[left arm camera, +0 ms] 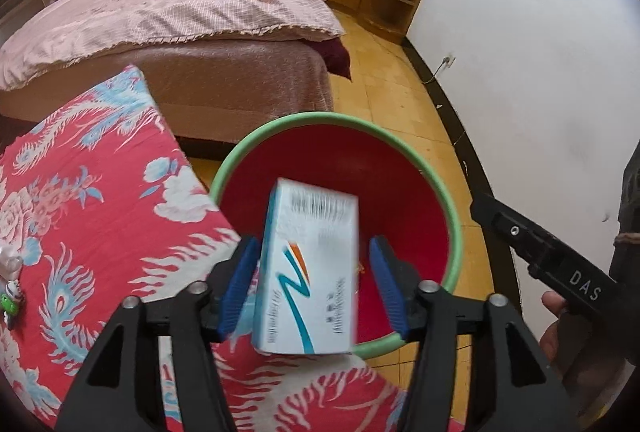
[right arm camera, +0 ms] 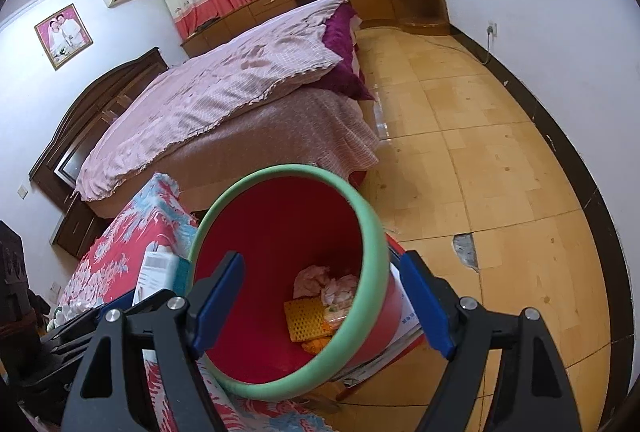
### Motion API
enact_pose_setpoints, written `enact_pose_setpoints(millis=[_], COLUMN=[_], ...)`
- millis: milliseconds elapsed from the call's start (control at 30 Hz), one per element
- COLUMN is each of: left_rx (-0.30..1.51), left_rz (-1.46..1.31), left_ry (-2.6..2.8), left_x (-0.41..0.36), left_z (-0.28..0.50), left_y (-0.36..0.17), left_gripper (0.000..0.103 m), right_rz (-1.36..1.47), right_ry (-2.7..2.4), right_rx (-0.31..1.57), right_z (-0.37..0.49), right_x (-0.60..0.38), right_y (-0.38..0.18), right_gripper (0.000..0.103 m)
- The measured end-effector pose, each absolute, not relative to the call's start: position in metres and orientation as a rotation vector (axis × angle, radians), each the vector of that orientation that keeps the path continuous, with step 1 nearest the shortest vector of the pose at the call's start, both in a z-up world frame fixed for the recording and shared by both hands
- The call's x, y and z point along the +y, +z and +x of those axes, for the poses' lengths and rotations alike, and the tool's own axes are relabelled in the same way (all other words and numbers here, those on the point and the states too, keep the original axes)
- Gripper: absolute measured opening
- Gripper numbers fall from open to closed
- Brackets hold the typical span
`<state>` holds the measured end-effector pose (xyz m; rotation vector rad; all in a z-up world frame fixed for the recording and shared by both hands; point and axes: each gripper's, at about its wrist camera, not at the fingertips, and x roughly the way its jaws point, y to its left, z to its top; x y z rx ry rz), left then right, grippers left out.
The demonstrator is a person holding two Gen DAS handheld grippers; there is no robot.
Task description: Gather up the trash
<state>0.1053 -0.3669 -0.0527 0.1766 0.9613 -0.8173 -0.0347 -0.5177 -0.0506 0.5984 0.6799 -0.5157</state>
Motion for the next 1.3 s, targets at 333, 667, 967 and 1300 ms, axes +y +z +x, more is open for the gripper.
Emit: enact_pose_setpoints(millis=[333, 667, 967, 1300], left_rx=[0.951, 0.914, 0.886, 0.876], left_rz=[0.141, 0.062, -0.006, -0.066], left_ry=[-0.754, -0.637, -0.557, -0.381], left_x=[-0.345, -0.286, -0.226, -0.142], left_z=[0.102, 0.107, 0.109, 0.125], left_y=[-0.044, -0.025, -0.010, -0.010], left_gripper=[0.060, 0.060, 0.060, 0.060], right_rz=[0.594, 0.581, 0.515, 0.456], right_ry=[-0.497, -0.433, -0.360, -0.227], right_rx=[0.663, 0.667, 0.668, 0.710], right_z=[-0.040, -0.037, -0.028, 0.004], right_x=[-0.512, -0.483, -0.444, -0.386], right_y=[-0.045, -0.035, -0.021, -0.010], right_gripper=[0.082, 0.082, 0.083, 0.083])
